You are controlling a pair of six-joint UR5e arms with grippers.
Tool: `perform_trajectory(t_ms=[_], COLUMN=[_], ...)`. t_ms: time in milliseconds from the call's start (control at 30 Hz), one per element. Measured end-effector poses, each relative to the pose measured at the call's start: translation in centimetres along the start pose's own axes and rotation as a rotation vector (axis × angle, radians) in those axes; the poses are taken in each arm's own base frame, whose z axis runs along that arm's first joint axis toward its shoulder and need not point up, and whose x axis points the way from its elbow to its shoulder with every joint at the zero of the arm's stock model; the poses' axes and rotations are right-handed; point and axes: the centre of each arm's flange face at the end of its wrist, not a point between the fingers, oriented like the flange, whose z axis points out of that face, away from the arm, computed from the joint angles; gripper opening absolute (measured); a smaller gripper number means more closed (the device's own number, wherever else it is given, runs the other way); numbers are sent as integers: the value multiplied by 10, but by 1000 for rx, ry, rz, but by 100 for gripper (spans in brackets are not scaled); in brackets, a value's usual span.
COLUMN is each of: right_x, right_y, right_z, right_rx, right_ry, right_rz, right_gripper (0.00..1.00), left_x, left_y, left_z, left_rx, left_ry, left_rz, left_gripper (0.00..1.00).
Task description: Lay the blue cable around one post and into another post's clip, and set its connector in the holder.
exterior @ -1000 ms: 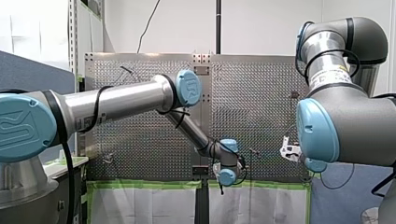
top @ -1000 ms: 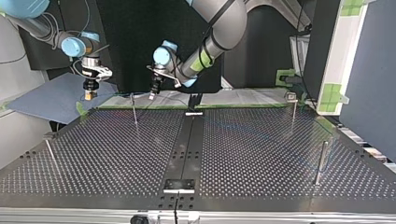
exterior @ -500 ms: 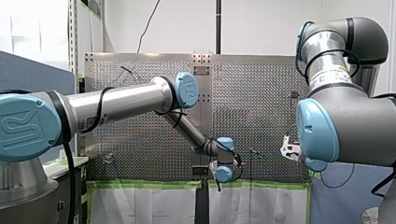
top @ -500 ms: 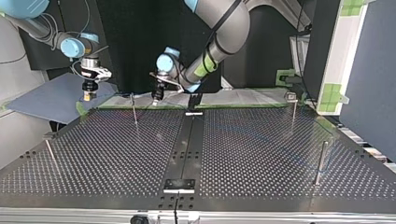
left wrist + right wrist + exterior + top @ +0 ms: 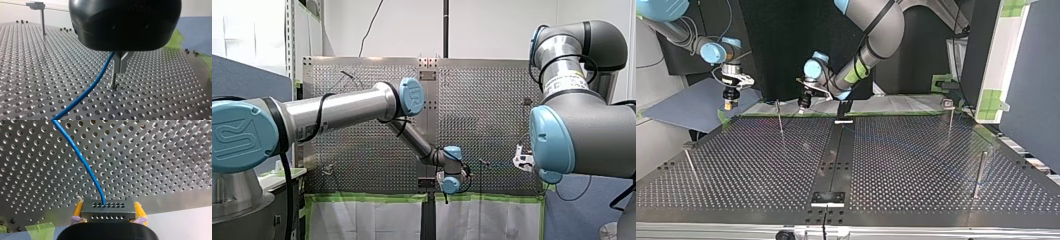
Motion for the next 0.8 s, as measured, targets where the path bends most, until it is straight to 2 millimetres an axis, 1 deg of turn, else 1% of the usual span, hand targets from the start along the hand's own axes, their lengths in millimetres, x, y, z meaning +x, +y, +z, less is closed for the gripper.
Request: perform_trajectory(t_ms=[100, 233, 333, 800], right_x=[-1, -10, -13, -5], right_y=[1, 4, 5, 9], right_z=[2, 5, 7, 22], right_rx=[0, -3, -5, -3], right_ry=[2, -13, -18, 6], right_rz=[0, 0, 0, 2], right_gripper=[0, 0, 0, 0], left_x=[2, 6, 4, -8], left_y=[3, 7, 7, 11], left_z=[-2, -5, -3, 10], left_rx=[-4, -11, -13, -22], left_ry=[7, 18, 16, -6], left_rz=[3, 7, 7, 8], left_gripper=[1, 1, 1, 1])
